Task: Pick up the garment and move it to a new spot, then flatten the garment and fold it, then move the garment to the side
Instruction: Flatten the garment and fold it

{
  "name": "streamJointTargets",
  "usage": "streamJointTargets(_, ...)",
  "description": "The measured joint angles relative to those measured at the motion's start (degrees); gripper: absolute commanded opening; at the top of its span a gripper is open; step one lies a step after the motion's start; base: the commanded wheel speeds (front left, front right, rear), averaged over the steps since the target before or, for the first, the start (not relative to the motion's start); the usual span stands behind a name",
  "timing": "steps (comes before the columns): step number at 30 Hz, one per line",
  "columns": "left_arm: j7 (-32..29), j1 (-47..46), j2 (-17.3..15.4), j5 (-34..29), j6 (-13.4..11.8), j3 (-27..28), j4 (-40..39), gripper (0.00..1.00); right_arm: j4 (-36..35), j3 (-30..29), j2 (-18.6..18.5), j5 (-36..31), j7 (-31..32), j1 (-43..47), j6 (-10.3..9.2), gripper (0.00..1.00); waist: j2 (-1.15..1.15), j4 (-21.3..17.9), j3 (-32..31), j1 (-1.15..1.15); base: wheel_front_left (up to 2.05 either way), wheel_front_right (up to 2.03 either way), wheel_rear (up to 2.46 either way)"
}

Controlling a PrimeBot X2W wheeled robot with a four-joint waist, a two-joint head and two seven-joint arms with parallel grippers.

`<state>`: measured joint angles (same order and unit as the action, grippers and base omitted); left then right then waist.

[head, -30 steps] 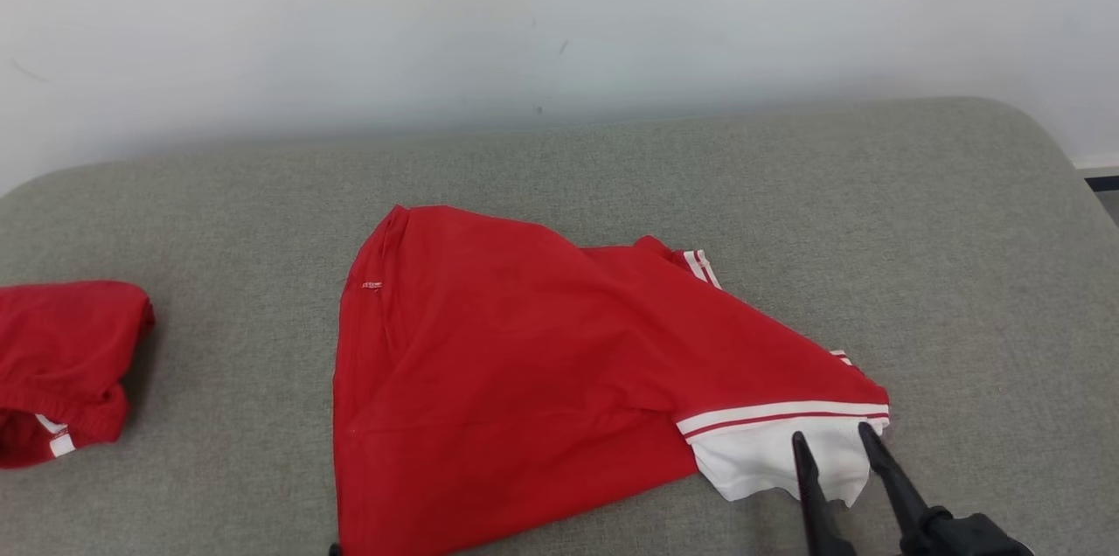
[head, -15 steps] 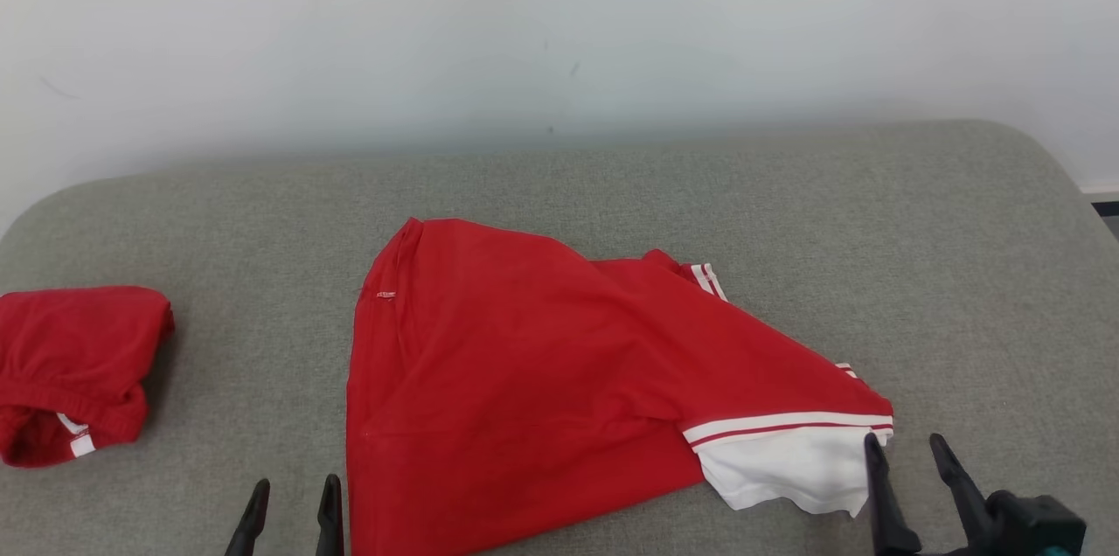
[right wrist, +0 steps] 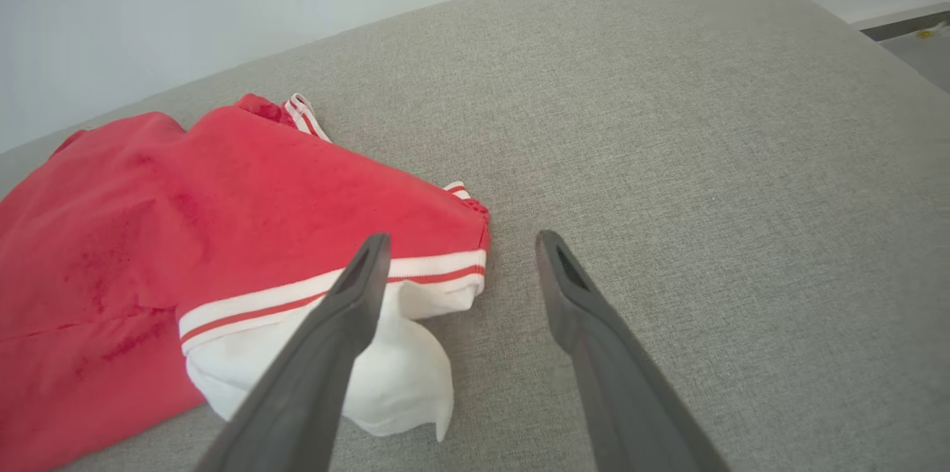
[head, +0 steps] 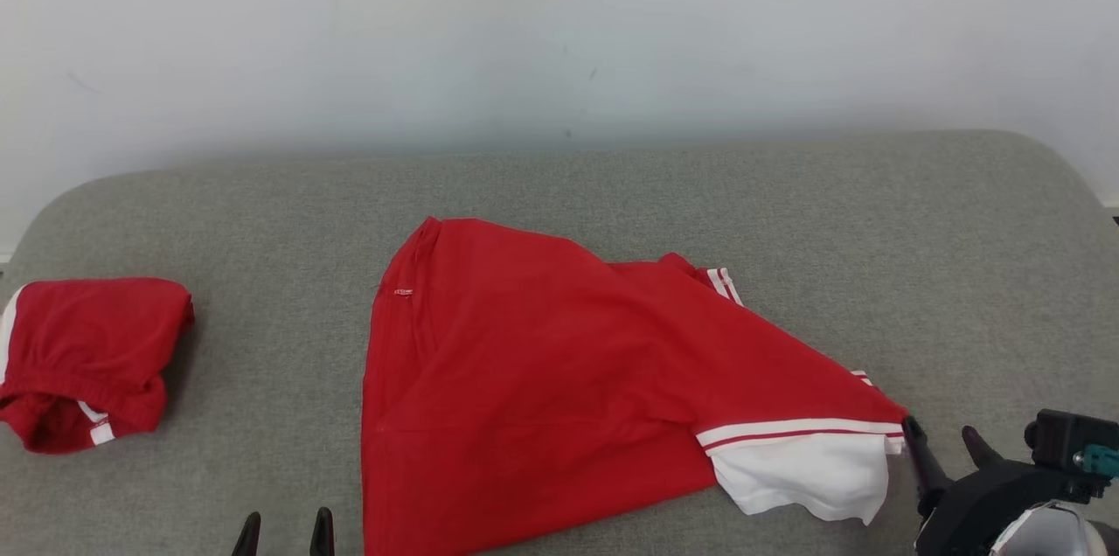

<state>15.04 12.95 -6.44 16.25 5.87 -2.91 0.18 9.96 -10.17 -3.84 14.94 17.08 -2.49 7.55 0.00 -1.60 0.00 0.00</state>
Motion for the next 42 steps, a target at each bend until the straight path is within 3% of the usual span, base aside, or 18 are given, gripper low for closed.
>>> streamJointTargets(10,0.0,-0.1,1.0,-1.7,1.3,0.6,0.8,1.0,4.5,-5.8,0.2,0.1,11.4,-7.3,0.0,1.0,0.0,1.8,1.9,0.0,0.0,0.0,0.0)
streamJointTargets(21,0.0,-2.1,1.0,-2.4,1.5,0.3,0.7,1.0,9.2,-7.3,0.4,-0.3,17.6,-12.4,0.0,0.98,0.01,4.0,5.4,0.01,0.0,0.0,0.0)
streamJointTargets(22,0.0,-2.3,1.0,-2.4,1.5,0.2,0.6,1.0,9.0,-7.4,0.4,-0.2,17.2,-12.6,0.0,0.49,0.0,4.2,5.6,0.0,0.0,0.0,0.0)
streamJointTargets(24,0.0,-2.4,0.9,-2.4,1.5,0.3,0.6,1.0,8.8,-7.4,0.5,-0.2,16.6,-12.9,0.0,0.0,0.0,4.6,6.0,0.0,0.0,0.0,0.0)
streamJointTargets(34,0.0,-2.9,0.5,-1.9,1.5,-0.4,0.7,1.0,7.2,-9.8,0.4,-0.5,12.6,-18.5,0.0,0.0,0.0,5.1,7.4,0.01,0.0,0.0,0.0)
streamJointTargets(42,0.0,-4.9,0.2,-1.7,1.7,-1.5,0.5,1.0,13.0,-14.6,0.4,-3.8,8.8,-26.3,0.0,0.0,0.0,6.8,9.9,0.01,0.0,0.0,0.0)
